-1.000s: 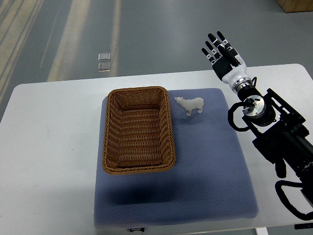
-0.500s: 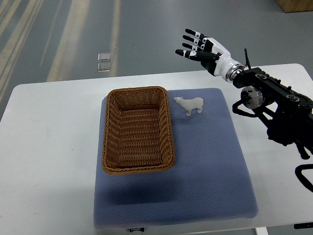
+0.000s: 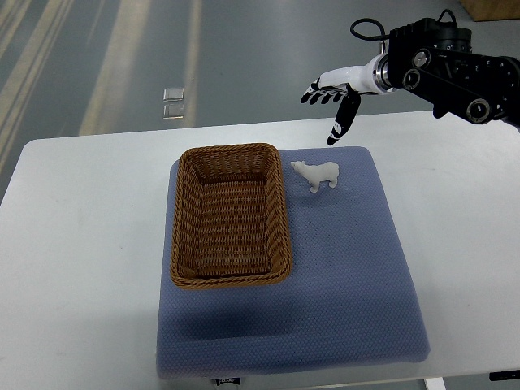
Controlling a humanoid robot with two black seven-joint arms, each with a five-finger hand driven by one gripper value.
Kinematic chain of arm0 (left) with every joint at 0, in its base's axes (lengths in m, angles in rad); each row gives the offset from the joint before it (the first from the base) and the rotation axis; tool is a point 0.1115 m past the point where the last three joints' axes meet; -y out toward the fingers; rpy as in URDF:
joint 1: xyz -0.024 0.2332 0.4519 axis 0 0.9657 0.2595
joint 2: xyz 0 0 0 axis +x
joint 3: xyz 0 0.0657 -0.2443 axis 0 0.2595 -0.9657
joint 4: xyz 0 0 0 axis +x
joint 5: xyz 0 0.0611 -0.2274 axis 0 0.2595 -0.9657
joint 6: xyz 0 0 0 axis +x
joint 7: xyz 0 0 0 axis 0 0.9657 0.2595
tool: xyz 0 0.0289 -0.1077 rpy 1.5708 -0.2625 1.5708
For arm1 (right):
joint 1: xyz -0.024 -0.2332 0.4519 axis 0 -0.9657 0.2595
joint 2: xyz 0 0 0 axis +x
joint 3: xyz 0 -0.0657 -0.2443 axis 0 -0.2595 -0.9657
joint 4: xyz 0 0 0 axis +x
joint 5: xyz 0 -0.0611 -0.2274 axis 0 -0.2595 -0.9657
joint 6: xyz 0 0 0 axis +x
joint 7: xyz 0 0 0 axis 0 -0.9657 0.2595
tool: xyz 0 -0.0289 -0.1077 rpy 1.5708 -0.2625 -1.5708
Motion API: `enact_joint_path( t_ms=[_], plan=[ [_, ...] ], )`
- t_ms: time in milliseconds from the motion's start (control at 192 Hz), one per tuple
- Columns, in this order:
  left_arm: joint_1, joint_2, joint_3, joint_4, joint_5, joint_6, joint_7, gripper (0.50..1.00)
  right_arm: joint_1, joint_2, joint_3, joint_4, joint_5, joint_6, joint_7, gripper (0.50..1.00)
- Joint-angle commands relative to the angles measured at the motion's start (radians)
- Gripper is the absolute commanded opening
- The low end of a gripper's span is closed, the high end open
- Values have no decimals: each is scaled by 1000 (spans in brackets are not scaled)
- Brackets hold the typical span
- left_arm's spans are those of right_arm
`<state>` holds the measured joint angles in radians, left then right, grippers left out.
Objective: Place white bear in brown basket with right hand
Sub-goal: 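Lower the right hand and close its fingers around the white bear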
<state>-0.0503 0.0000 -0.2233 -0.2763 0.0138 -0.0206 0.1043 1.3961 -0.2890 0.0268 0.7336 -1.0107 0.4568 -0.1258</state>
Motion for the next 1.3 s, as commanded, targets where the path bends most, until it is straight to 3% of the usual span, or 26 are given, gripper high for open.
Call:
enact_joint_path(
  t_ms=[0, 94, 781, 958, 1016, 1245, 1297],
  plan=[
    [0, 0, -1, 0, 0, -1, 0, 1000, -29, 18, -2, 0, -2, -32, -1, 926],
    [0, 0, -1, 0, 0, 1, 0, 1000, -51, 34, -10, 0, -16, -75, -1, 924],
    [0, 0, -1, 2, 0, 1, 0, 1000, -193, 79, -13, -14, -25, -185, 6, 913],
    [0, 0, 1, 2, 0, 1, 0, 1000, -204, 79, -11, -14, -34, -207, 8, 854],
    [0, 0, -1, 2, 0, 1, 0, 1000, -213, 85, -13, -14, -34, -210, 8, 809],
    [0, 0, -1, 2, 0, 1, 0, 1000, -229, 91, -14, -14, -34, -231, 8, 791],
    [0, 0, -1, 2, 0, 1, 0, 1000, -232, 91, -14, -16, -43, -233, 8, 735]
  ],
)
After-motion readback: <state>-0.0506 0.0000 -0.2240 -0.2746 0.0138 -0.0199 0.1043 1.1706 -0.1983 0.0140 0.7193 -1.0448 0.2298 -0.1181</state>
